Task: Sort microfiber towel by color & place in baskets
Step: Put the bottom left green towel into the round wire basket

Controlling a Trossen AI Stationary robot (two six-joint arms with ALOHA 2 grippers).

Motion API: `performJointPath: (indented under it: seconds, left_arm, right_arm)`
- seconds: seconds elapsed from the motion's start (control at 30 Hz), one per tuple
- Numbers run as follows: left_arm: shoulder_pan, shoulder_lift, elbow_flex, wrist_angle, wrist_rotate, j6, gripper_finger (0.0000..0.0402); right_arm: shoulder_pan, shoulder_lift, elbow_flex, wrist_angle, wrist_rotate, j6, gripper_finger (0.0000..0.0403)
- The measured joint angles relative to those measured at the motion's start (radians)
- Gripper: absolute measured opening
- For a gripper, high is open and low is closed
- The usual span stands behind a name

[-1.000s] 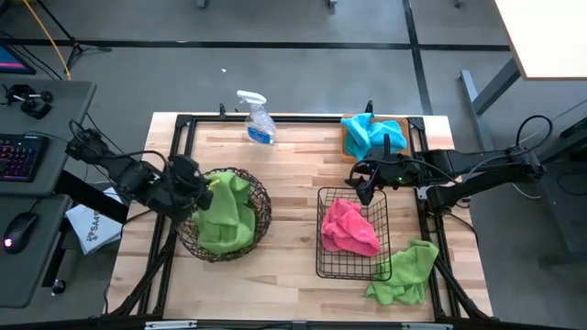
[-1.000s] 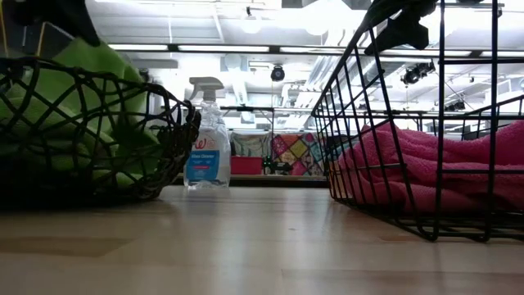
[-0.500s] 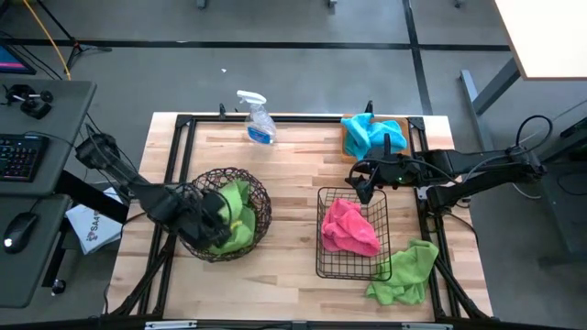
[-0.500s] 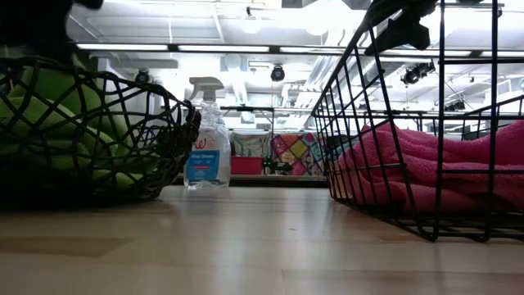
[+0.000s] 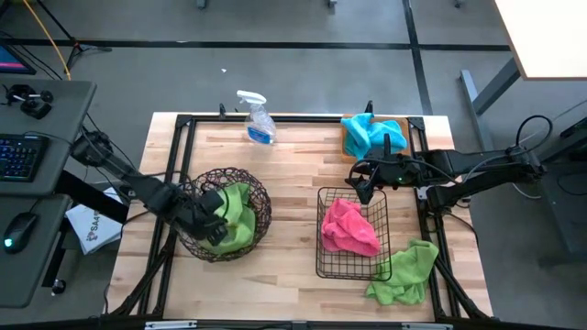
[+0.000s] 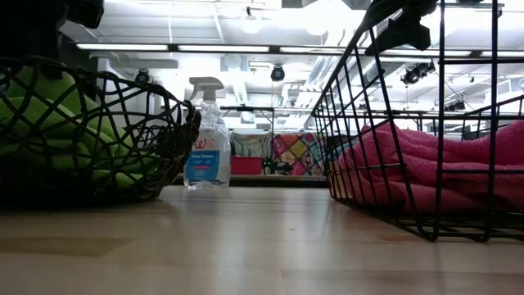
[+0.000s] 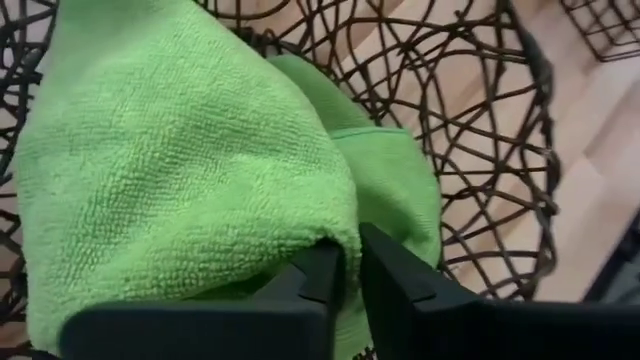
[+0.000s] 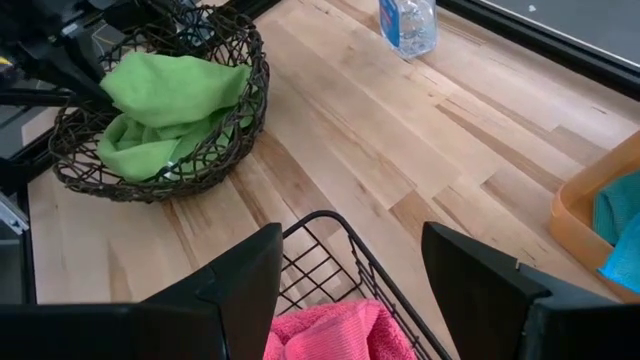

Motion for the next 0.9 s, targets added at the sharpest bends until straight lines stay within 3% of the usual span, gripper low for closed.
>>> performJointPath:
  seconds: [0.2, 0.47, 0.67, 0.9]
  left_arm:
    - [0.067, -0.064, 0.0, 0.061, 0.104, 0.11, 0.0107]
    - [0.186, -0.117, 0.0, 0.178, 0.36, 0.218, 0.0201]
    - [0.267, -0.141, 0.001, 0.149, 0.471, 0.259, 0.022]
    - [0.322, -0.143, 0.001, -0.059, 0.46, 0.319, 0.0221]
  right_arm:
    - [0.0, 0.0, 0.0, 0.0, -0.016, 0.024, 0.0236]
    - [0.0, 0.0, 0.0, 0.0, -0.065, 0.056, 0.0236]
    - [0.0, 0.0, 0.0, 0.0, -0.103, 0.068, 0.0236]
    - [0.0, 0.0, 0.0, 0.0, -0.108, 0.077, 0.0236]
